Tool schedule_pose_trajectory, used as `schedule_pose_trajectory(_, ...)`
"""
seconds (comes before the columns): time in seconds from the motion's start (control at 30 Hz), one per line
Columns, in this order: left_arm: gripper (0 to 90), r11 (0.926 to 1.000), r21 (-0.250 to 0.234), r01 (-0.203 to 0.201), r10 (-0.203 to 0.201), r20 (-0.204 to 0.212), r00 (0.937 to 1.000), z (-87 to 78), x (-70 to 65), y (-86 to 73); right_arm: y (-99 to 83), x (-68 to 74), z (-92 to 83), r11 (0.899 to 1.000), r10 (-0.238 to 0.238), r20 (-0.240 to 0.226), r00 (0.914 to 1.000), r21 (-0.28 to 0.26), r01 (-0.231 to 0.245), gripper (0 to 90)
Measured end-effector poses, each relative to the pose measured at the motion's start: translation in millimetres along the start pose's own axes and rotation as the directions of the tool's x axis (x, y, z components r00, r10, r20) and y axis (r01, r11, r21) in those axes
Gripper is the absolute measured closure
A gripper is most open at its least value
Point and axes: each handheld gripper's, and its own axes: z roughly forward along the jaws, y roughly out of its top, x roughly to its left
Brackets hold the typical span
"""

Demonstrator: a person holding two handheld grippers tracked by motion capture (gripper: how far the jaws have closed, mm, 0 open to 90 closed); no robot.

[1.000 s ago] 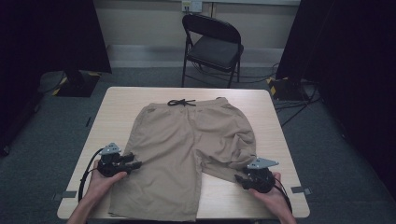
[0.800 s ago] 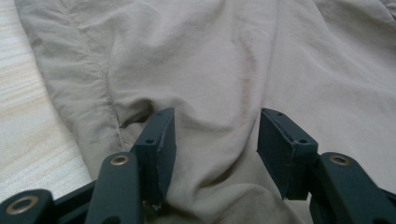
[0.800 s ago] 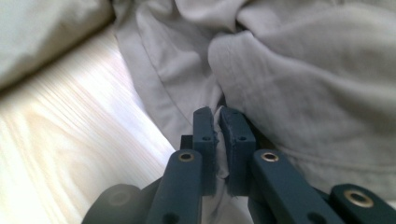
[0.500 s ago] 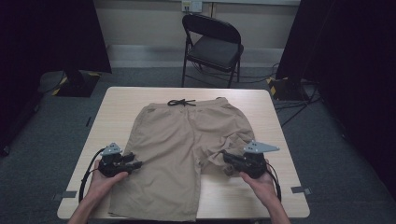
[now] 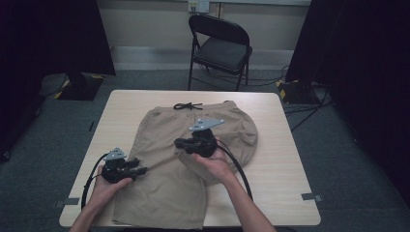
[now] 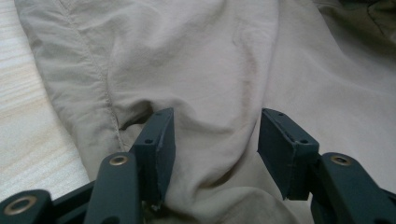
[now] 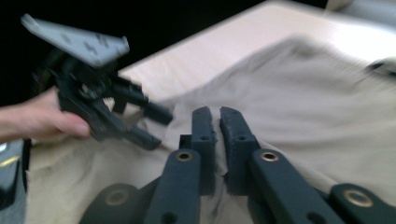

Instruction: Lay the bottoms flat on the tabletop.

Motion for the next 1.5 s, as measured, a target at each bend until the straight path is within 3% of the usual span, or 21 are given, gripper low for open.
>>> schedule_pose_trajectory(0.07, 46.0, 1.0000, -0.001, -0.001, 0.001, -0.001, 1.0000, 0.0, 0.0, 0.0, -4.8, -0.4, 10.9, 1.000, 0.008, -0.012, 0.9999, 0.022, -0.008, 78.6)
schedule_pose_trajectory(0.1, 45.9, 1.0000, -0.001, -0.001, 0.001, 0.001, 1.0000, 0.0, 0.1, 0.0, -15.1, -1.1, 26.7, 0.998, 0.017, -0.004, 0.9999, 0.067, -0.016, 68.9)
schedule_pose_trajectory(0.17, 45.9, 1.0000, -0.001, -0.002, 0.002, 0.001, 1.0000, 0.1, -0.1, 0.0, -23.3, -2.8, 30.1, 0.997, 0.030, -0.007, 0.9995, 0.075, -0.029, 56.5)
schedule_pose_trajectory(0.2, 45.9, 1.0000, -0.001, -0.002, 0.002, 0.001, 1.0000, 0.1, -0.1, 0.0, -23.3, -2.8, 30.1, 0.997, 0.030, -0.007, 0.9995, 0.075, -0.029, 56.5)
schedule_pose_trajectory(0.37, 45.4, 0.9998, 0.013, -0.013, 0.013, -0.016, 0.9998, 0.1, -2.0, 1.5, -35.7, -7.7, -8.7, 0.998, 0.048, 0.023, 0.9986, 0.041, -0.049, 52.5)
schedule_pose_trajectory(0.43, 44.2, 0.9996, 0.026, 0.011, -0.011, -0.007, 0.9999, -0.8, -2.5, 4.3, -40.0, -8.3, -18.3, 0.998, 0.048, 0.035, 0.9982, 0.037, -0.050, 53.3)
schedule_pose_trajectory(0.5, 49.8, 1.0000, 0.002, 0.008, -0.008, 0.002, 1.0000, -5.3, -4.9, 10.5, -53.8, -10.3, -39.3, 0.997, 0.056, 0.050, 0.9972, 0.042, -0.058, 56.5)
schedule_pose_trajectory(0.63, 62.5, 0.9950, -0.094, 0.033, -0.025, 0.083, 0.9963, -13.9, -10.4, 30.6, -86.3, -12.9, -78.3, 0.996, 0.068, 0.088, 0.9938, 0.057, -0.073, 65.2)
schedule_pose_trajectory(0.73, 68.0, 0.9960, -0.089, -0.005, 0.015, 0.106, 0.9942, -5.3, -19.4, 47.3, -104.1, -12.4, -89.9, 0.993, 0.074, 0.105, 0.9917, 0.087, -0.083, 58.5)
schedule_pose_trajectory(0.8, 68.0, 0.9973, -0.072, -0.012, 0.022, 0.134, 0.9907, 7.8, -26.1, 54.4, -109.8, -12.3, -91.0, 0.991, 0.079, 0.110, 0.9908, 0.097, -0.090, 52.8)
schedule_pose_trajectory(0.83, 60.8, 0.9986, -0.049, -0.020, 0.026, 0.131, 0.9910, 22.6, -31.8, 57.9, -122.0, -15.7, -89.9, 0.987, 0.108, 0.124, 0.9864, 0.105, -0.121, 42.4)
schedule_pose_trajectory(0.9, 55.9, 0.9993, -0.034, -0.013, 0.017, 0.125, 0.9921, 31.7, -33.9, 58.3, -125.5, -16.8, -88.9, 0.986, 0.116, 0.132, 0.9845, 0.104, -0.130, 40.5)
schedule_pose_trajectory(0.97, 47.0, 0.9998, -0.003, -0.022, 0.022, 0.093, 0.9954, 43.6, -34.2, 57.5, -133.0, -19.5, -82.6, 0.983, 0.075, 0.175, 0.9818, 0.154, -0.102, 36.0)
schedule_pose_trajectory(1.03, 46.5, 1.0000, -0.006, 0.006, -0.005, 0.100, 0.9950, 49.6, -32.3, 54.0, -134.1, -20.4, -81.0, 0.983, 0.076, 0.173, 0.9820, 0.153, -0.103, 35.0)
schedule_pose_trajectory(1.2, 64.9, 0.9988, 0.028, -0.039, 0.036, 0.102, 0.9941, 55.7, -34.1, 47.9, -141.7, -21.0, -66.4, 0.975, 0.026, 0.198, 0.9798, 0.214, -0.069, 34.3)
schedule_pose_trajectory(1.23, 74.8, 0.9990, 0.024, -0.037, 0.034, 0.114, 0.9928, 55.8, -34.9, 47.6, -141.3, -18.8, -63.1, 0.976, 0.004, 0.217, 0.9763, 0.211, -0.051, 36.9)
schedule_pose_trajectory(1.3, 81.4, 0.9986, 0.015, -0.051, 0.048, 0.127, 0.9907, 56.2, -36.1, 48.0, -140.2, -17.2, -62.5, 0.976, -0.009, 0.247, 0.9690, 0.215, -0.046, 53.4)
schedule_pose_trajectory(1.33, 84.0, 0.9986, 0.015, -0.051, 0.048, 0.127, 0.9907, 56.2, -36.1, 48.0, -140.2, -17.2, -62.5, 0.976, -0.009, 0.247, 0.9690, 0.215, -0.046, 53.4)
schedule_pose_trajectory(1.4, 85.5, 0.9988, 0.016, -0.045, 0.043, 0.133, 0.9902, 56.6, -37.0, 47.6, -138.6, -20.0, -62.6, 0.979, 0.006, 0.227, 0.9739, 0.200, -0.052, 81.5)
schedule_pose_trajectory(1.47, 85.7, 0.9983, 0.020, -0.054, 0.051, 0.132, 0.9900, 55.7, -37.2, 47.6, -136.8, -20.8, -63.9, 0.981, 0.014, 0.220, 0.9755, 0.187, -0.056, 87.6)
schedule_pose_trajectory(1.5, 85.9, 0.9982, 0.021, -0.056, 0.053, 0.130, 0.9901, 54.6, -37.5, 47.8, -129.5, -22.4, -69.8, 0.989, 0.034, 0.204, 0.9785, 0.133, -0.062, 90.0)
